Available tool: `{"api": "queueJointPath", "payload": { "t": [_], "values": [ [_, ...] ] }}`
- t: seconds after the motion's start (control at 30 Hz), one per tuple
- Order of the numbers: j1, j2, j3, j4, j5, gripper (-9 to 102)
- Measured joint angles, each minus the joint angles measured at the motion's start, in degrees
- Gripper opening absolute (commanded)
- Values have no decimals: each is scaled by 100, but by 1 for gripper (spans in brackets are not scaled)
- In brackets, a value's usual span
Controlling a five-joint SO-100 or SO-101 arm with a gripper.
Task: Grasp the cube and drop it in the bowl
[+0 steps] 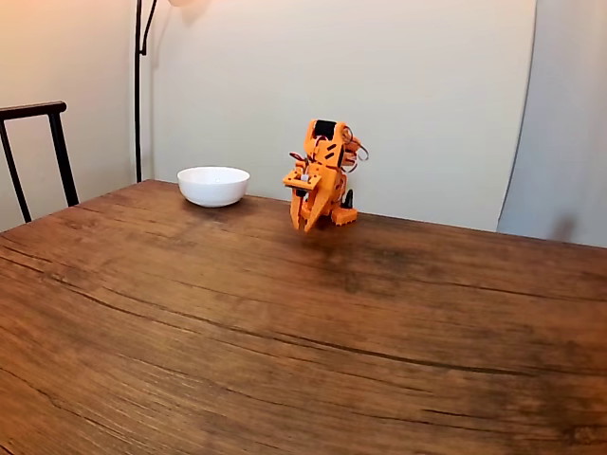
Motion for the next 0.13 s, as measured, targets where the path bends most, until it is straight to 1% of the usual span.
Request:
{"api": "queueJointPath", "payload": {
  "t": [0.13],
  "values": [
    [0,0,0,0,0,5]
  ]
}}
